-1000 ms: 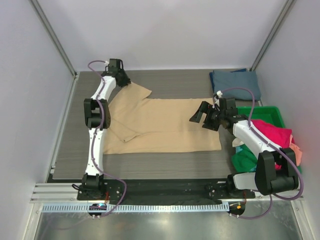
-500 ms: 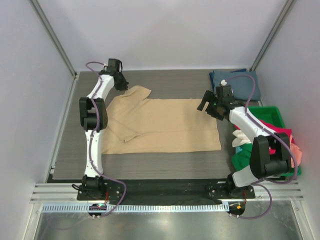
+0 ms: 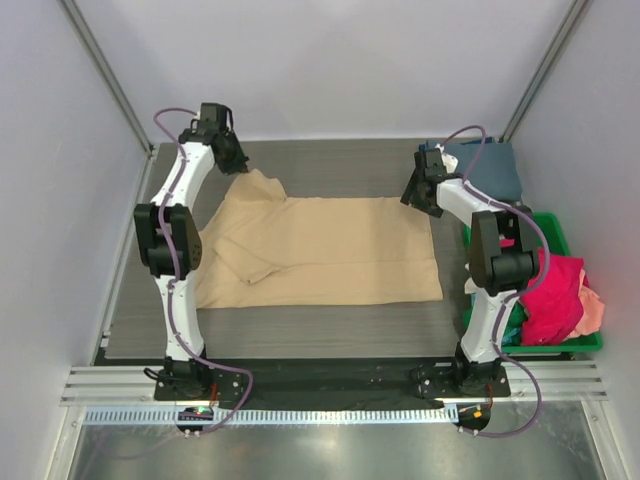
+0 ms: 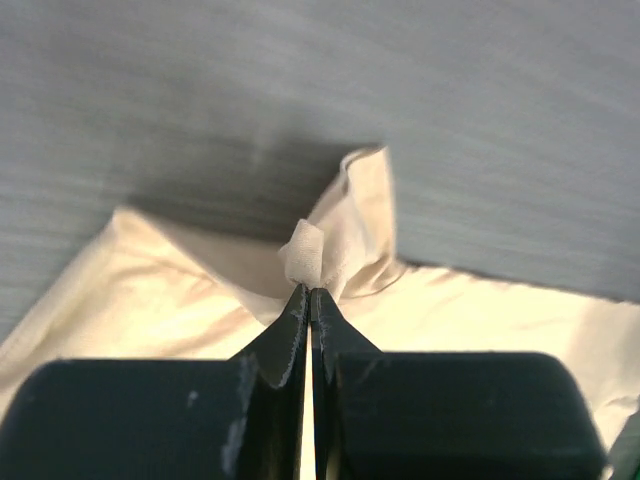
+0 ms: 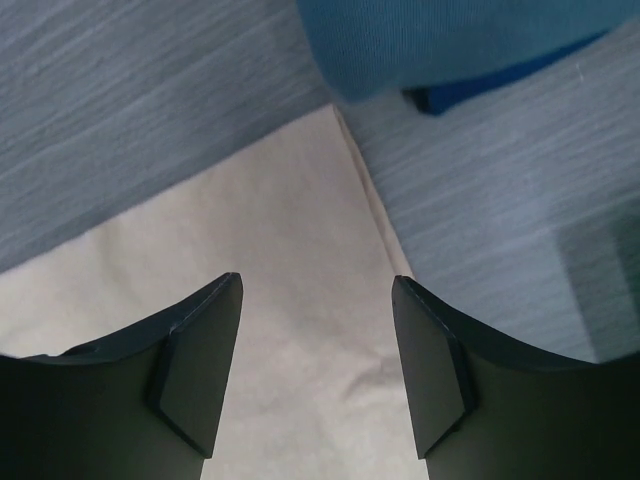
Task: Fold and stack the t-shirts
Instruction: Fold the tshirt
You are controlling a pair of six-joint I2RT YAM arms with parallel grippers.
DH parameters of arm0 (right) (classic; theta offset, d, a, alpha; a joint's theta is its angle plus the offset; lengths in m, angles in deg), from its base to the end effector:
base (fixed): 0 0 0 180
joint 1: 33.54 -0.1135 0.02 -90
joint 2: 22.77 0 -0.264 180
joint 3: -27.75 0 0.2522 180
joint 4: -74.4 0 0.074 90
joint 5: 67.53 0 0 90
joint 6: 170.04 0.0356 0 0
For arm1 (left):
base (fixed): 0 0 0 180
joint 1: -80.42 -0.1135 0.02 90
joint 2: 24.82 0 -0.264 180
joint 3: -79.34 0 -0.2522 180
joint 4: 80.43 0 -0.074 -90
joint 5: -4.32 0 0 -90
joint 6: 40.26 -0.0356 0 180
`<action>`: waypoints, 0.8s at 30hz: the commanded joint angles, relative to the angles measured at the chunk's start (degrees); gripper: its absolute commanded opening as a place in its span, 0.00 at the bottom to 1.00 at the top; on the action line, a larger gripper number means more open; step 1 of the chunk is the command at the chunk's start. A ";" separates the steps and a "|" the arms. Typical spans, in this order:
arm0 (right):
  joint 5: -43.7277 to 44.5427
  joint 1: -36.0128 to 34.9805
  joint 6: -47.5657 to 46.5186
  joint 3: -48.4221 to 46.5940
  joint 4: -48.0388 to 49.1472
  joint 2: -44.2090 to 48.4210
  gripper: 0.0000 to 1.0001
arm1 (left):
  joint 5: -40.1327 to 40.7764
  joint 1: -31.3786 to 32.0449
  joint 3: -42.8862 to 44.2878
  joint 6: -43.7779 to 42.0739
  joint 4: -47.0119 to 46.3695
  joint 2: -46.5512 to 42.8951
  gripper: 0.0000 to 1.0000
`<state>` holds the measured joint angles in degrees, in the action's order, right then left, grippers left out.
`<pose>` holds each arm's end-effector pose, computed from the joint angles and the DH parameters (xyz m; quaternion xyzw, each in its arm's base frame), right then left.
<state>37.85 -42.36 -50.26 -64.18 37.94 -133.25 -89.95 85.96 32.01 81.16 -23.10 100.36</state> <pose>0.4101 0.0541 0.1918 0.2115 0.9221 -0.0220 0.3234 0.4902 -0.0502 0.2785 -0.1977 0.9176 -0.1419 0.3143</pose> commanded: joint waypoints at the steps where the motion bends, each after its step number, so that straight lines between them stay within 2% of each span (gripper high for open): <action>1: 4.40 0.38 -1.92 -6.10 1.08 -2.19 0.67 | -2.14 0.00 -3.24 -2.51 2.66 -2.40 0.00; 5: 6.42 0.38 -2.71 -9.01 1.43 -5.97 0.65 | -4.95 0.08 -4.83 -1.19 1.78 -3.72 0.00; 11: 6.77 0.38 -3.59 -10.77 2.92 -10.45 0.57 | -4.43 0.44 -5.88 -1.71 1.60 -4.95 0.00; 24: 7.04 0.73 -4.91 -12.00 6.09 -13.19 0.55 | -4.69 0.43 -7.55 -1.80 1.08 -5.04 0.00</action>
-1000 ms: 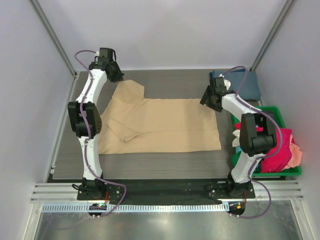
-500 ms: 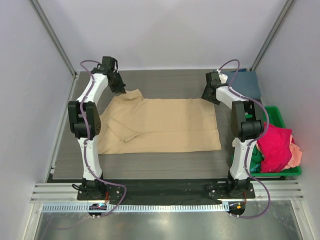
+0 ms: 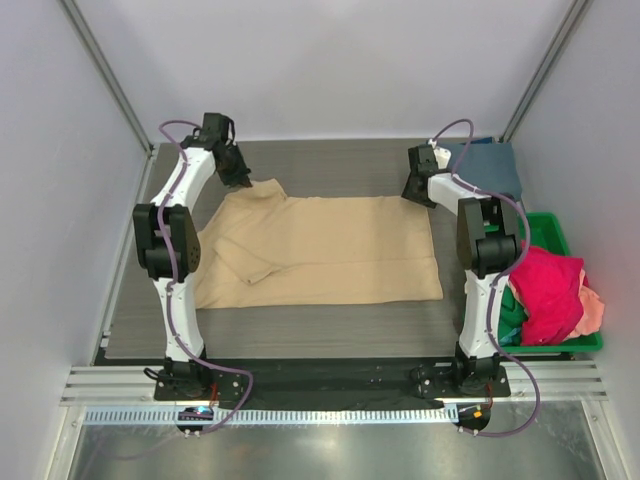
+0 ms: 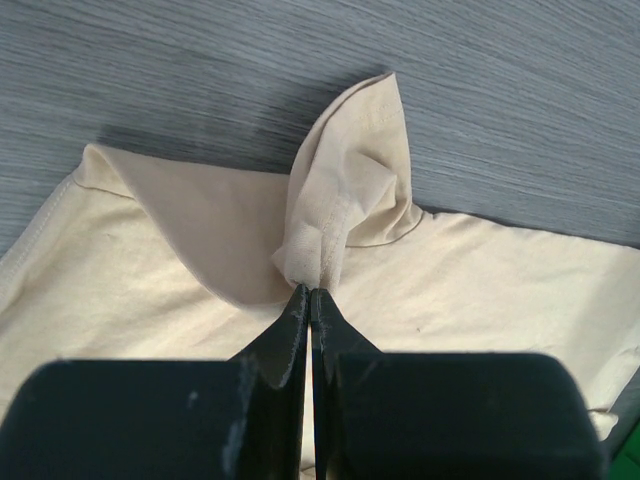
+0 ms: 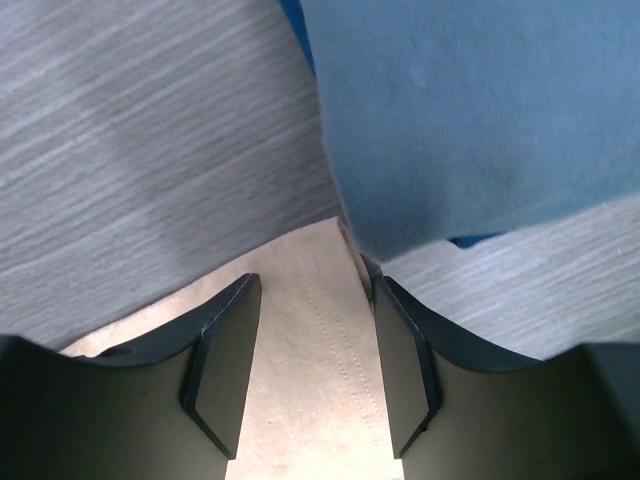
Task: Fold and stack the t-shirts
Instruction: Fold the tshirt
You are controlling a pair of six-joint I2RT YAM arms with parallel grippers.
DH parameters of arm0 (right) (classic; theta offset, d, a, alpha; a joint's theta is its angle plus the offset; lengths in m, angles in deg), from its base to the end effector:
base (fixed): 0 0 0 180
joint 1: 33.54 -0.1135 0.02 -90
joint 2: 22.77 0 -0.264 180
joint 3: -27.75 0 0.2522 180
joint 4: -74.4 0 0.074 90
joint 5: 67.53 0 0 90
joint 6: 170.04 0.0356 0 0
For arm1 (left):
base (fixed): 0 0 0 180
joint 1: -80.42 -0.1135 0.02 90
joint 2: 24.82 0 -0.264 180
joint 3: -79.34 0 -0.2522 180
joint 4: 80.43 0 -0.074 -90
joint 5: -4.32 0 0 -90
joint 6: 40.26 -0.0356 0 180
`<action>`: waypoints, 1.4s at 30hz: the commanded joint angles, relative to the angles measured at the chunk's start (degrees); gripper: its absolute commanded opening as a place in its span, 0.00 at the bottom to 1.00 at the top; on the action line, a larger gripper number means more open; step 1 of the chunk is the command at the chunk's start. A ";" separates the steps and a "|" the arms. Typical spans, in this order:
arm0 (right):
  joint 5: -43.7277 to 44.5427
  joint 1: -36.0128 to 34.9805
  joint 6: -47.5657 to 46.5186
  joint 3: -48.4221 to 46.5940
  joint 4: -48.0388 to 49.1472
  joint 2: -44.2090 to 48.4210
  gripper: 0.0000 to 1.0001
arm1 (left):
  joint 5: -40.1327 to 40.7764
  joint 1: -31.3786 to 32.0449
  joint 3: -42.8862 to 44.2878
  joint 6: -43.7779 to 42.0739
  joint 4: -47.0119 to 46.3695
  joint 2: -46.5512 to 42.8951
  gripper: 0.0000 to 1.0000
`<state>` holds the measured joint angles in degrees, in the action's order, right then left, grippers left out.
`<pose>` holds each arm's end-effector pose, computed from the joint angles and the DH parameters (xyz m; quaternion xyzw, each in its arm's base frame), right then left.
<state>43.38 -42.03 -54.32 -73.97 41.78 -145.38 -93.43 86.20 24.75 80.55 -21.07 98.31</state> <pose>0.4585 0.0556 0.1597 0.1961 0.9149 -0.0742 0.3450 0.4728 -0.0527 0.2529 -0.1886 0.9382 -0.1503 0.2481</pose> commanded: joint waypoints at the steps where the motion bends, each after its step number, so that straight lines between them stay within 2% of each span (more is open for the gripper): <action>1: 1.33 0.41 -0.75 -2.39 2.41 -1.14 0.55 | -1.22 0.11 -0.39 -1.19 -0.96 -3.07 0.00; 5: 0.54 0.84 -0.93 -3.61 2.86 -2.02 0.56 | -1.30 0.20 -0.39 -1.28 -1.13 -2.99 0.00; 8: -0.42 0.93 -0.84 -4.06 2.86 -2.72 0.51 | -1.22 0.11 -0.39 -1.36 -1.13 -2.99 0.00; 9: -0.86 0.93 -0.75 -3.97 2.86 -2.81 0.43 | -1.13 0.11 -0.39 -1.45 -1.13 -2.98 0.00; 11: -2.53 0.93 -0.23 -3.53 2.94 -3.16 0.33 | -1.22 0.11 -0.30 -1.45 -1.13 -2.98 0.00; 12: -2.89 0.93 -0.14 -3.36 3.03 -3.16 0.24 | -1.13 0.11 -0.30 -1.54 -1.04 -2.90 0.00; 18: -3.85 0.93 -0.23 -1.07 3.29 -1.15 0.02 | -0.78 0.11 -0.04 -1.71 -0.96 -3.07 0.00; 27: -7.10 0.67 -0.84 1.13 1.36 7.64 0.01 | 1.42 0.02 0.58 -2.51 1.59 -7.02 0.00; 30: -7.63 0.67 -1.02 2.35 0.22 10.89 0.01 | 0.98 -0.33 -1.70 -2.33 1.51 -9.83 0.00; 37: -8.51 0.67 -1.10 10.34 -0.04 20.29 0.01 | 0.72 -0.33 -10.92 -2.59 0.45 -19.41 0.00; 42: -9.04 0.67 -0.49 16.32 -0.04 28.72 0.01 | 1.59 -0.33 -21.54 -2.59 -1.04 -27.76 0.00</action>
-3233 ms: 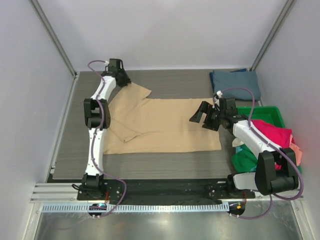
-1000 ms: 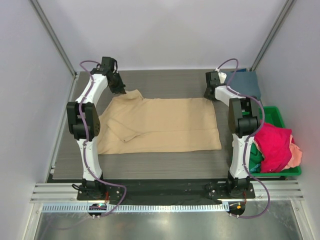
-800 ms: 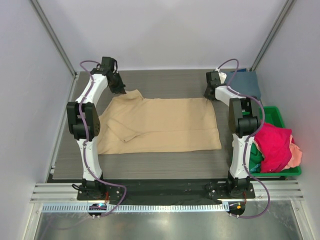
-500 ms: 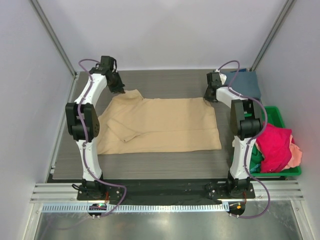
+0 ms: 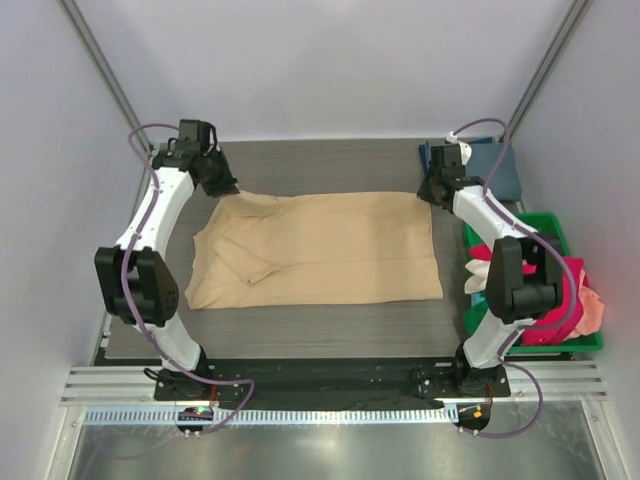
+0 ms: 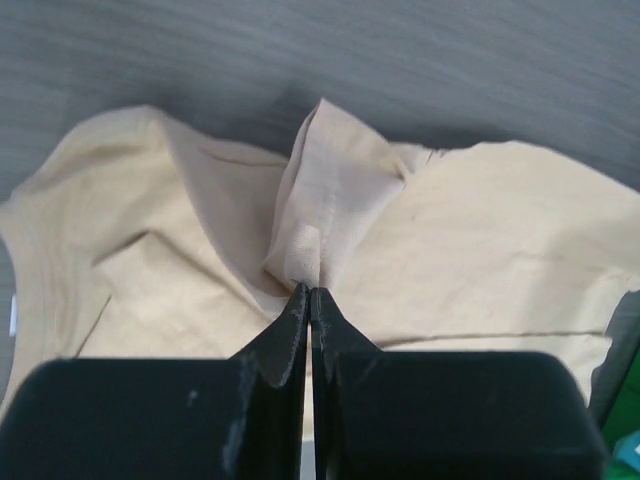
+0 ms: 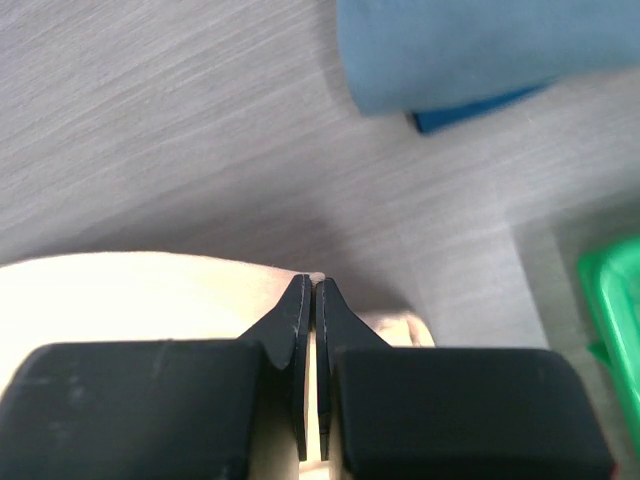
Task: Fold and stack the t-shirts
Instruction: Fold the tshirt
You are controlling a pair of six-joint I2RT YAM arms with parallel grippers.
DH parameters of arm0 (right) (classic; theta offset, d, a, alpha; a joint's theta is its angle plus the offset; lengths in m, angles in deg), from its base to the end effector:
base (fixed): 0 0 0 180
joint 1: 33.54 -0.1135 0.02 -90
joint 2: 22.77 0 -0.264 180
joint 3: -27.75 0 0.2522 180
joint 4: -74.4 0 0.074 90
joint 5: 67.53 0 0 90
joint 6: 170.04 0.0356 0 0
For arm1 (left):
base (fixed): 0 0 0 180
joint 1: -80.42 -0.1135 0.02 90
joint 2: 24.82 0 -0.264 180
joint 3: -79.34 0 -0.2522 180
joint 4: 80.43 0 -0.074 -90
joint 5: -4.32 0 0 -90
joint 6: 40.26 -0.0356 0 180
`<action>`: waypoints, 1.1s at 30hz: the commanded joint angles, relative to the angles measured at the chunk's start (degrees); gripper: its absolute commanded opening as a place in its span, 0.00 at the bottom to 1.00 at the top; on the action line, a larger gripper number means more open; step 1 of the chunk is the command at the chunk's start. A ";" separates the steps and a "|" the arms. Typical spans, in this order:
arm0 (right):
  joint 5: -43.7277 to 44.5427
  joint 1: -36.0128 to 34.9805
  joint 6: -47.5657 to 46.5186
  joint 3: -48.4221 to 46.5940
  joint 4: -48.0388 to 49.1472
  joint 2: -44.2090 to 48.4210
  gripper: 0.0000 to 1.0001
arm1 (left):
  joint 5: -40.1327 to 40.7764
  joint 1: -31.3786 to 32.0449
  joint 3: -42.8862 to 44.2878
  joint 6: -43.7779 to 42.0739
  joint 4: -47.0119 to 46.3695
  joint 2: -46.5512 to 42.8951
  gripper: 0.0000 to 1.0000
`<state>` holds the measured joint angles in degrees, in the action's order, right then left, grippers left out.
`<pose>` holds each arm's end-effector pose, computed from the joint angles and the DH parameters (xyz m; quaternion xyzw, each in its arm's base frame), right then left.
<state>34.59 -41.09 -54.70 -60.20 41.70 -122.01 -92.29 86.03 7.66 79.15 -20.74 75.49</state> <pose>0.3856 0.0436 0.2491 0.1823 0.8979 0.0168 0.4002 0.3826 -0.0417 0.3226 -0.1759 0.9267 -0.1505 0.2961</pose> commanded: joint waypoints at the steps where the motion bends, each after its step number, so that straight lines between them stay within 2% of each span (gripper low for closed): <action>1: 0.01 -0.18 -0.12 4.56 0.13 6.85 0.01 | 0.81 -0.24 -5.87 -1.20 -1.46 -7.82 0.00; 7: 0.63 -0.18 0.41 11.60 0.04 15.73 0.01 | 4.85 -0.16 -15.61 -1.99 -0.32 -19.51 0.00; 14: -0.61 -0.18 1.37 18.46 0.04 21.71 0.01 | 6.17 -0.16 -25.81 -1.28 1.08 -31.38 0.00; 17: -0.78 -0.27 1.64 20.84 -0.05 23.04 0.01 | 8.71 -0.16 -28.98 -1.28 1.88 -34.12 0.00; 23: -1.75 -0.27 4.53 26.55 -0.22 27.52 0.01 | 8.02 -0.24 -33.82 -0.14 3.46 -39.57 0.00; 25: -1.14 -0.27 5.68 29.26 -0.31 29.54 0.01 | 7.93 -0.16 -36.29 0.47 4.60 -41.94 0.03; 26: 0.26 -0.27 6.55 30.24 -0.40 30.24 0.09 | 8.02 -0.24 -37.16 0.82 5.04 -42.74 0.06; 27: 0.88 -0.18 8.13 31.81 -0.66 31.81 0.25 | 8.54 -0.24 -38.04 1.52 5.57 -43.79 0.11; 28: 1.06 -0.10 8.93 32.53 -0.83 32.53 0.44 | 8.72 -0.16 -38.22 1.96 7.40 -45.63 0.24; 29: 1.50 -0.09 9.46 33.14 -0.75 33.40 0.72 | 8.72 -0.16 -38.23 2.23 8.29 -46.86 0.32; 30: 1.85 -0.09 10.77 33.84 -0.75 34.19 0.81 | 8.90 -0.24 -38.31 3.19 8.91 -48.09 0.42; 31: 1.51 -0.09 10.87 33.76 -0.66 35.07 0.85 | 9.85 -0.24 -38.58 3.72 9.61 -50.54 0.57; 33: -0.60 -0.18 11.04 33.32 0.21 35.26 0.88 | 10.65 -0.16 -38.66 4.69 9.70 -52.67 0.63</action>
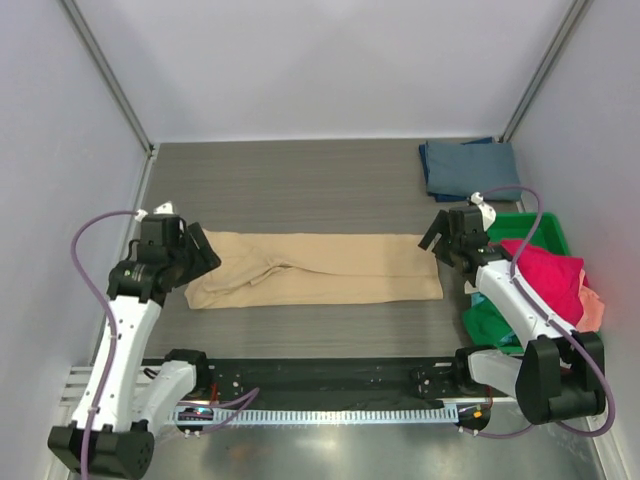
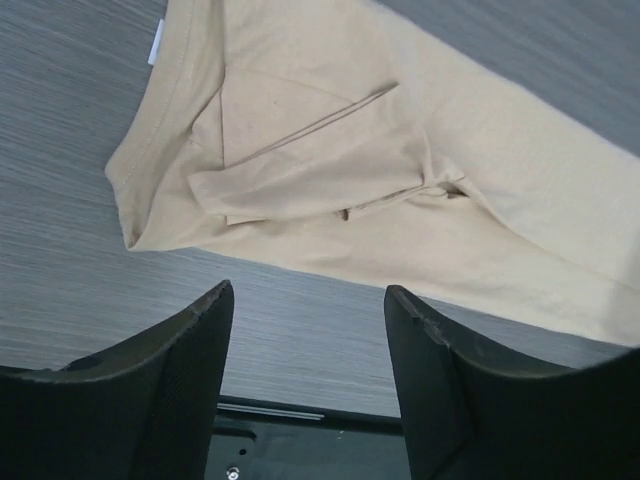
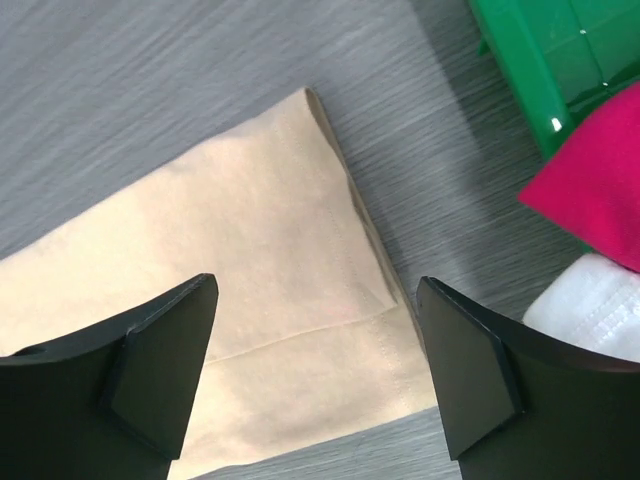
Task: Fold and stack the t-shirts
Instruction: Fold the tshirt
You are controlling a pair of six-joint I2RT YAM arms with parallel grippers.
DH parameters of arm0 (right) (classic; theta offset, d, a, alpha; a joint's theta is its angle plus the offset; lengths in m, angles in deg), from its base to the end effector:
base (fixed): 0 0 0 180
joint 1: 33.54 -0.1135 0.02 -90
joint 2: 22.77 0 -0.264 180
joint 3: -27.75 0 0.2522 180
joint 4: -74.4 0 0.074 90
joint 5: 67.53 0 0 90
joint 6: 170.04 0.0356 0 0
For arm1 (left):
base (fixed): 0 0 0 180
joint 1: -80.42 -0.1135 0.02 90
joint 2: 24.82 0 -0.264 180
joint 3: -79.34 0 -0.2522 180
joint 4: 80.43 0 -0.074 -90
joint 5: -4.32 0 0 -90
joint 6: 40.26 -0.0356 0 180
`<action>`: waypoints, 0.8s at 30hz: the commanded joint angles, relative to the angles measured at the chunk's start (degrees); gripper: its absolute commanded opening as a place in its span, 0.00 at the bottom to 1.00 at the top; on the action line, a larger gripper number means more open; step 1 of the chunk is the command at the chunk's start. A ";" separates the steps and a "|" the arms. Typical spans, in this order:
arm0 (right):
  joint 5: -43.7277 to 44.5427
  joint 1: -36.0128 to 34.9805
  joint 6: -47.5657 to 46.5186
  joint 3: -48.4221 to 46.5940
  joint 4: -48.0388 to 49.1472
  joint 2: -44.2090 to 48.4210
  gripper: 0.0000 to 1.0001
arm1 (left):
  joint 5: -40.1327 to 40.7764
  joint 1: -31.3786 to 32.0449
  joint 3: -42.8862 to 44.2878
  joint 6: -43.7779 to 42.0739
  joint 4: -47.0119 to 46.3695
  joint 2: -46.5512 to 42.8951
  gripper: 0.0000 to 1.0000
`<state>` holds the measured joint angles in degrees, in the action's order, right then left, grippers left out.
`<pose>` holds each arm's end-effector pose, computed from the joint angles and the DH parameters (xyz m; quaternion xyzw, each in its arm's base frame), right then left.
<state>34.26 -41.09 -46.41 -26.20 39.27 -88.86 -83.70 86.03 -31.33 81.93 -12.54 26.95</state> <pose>0.2324 0.0235 0.2219 0.2455 0.8940 0.0379 0.3729 0.1664 -0.0151 0.3126 -0.2219 0.9140 -0.0945 0.3262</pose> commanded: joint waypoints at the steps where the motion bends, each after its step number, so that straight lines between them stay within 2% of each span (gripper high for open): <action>1: -1.58 -0.18 2.32 -1.38 3.17 1.75 0.88 | 2.06 -0.24 0.07 2.61 0.72 -4.91 0.64; 4: -6.14 -0.88 1.27 -2.79 5.80 -1.14 0.86 | 1.89 -0.16 -1.95 4.63 -1.73 -5.19 0.64; 8: -10.47 -3.17 -0.84 -5.25 7.48 -11.22 0.84 | 0.14 -0.07 -7.82 9.63 -6.65 0.68 0.59; 11: -11.00 -4.40 -1.81 -6.57 7.39 -16.17 0.83 | -0.48 0.02 -13.27 14.38 -14.47 4.38 0.58; 16: -14.60 -5.02 -0.58 -4.91 7.48 -21.19 0.81 | 0.74 0.02 -17.42 17.13 -28.89 18.17 0.58; 20: -16.18 -8.26 1.70 -0.78 7.13 -20.05 0.80 | 3.91 -0.16 -12.43 15.54 -31.89 33.11 0.57; 23: -17.76 -12.74 6.61 4.84 7.91 -16.89 0.80 | 3.47 -0.24 -4.45 15.54 -33.30 43.74 0.56; 24: -18.38 -16.41 10.63 8.42 8.61 -15.49 0.80 | 2.69 -0.24 -1.72 15.54 -32.34 46.99 0.54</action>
<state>21.24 -51.12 -44.23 -25.71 51.09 -106.01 -82.02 85.96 -36.77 96.90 -35.27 65.17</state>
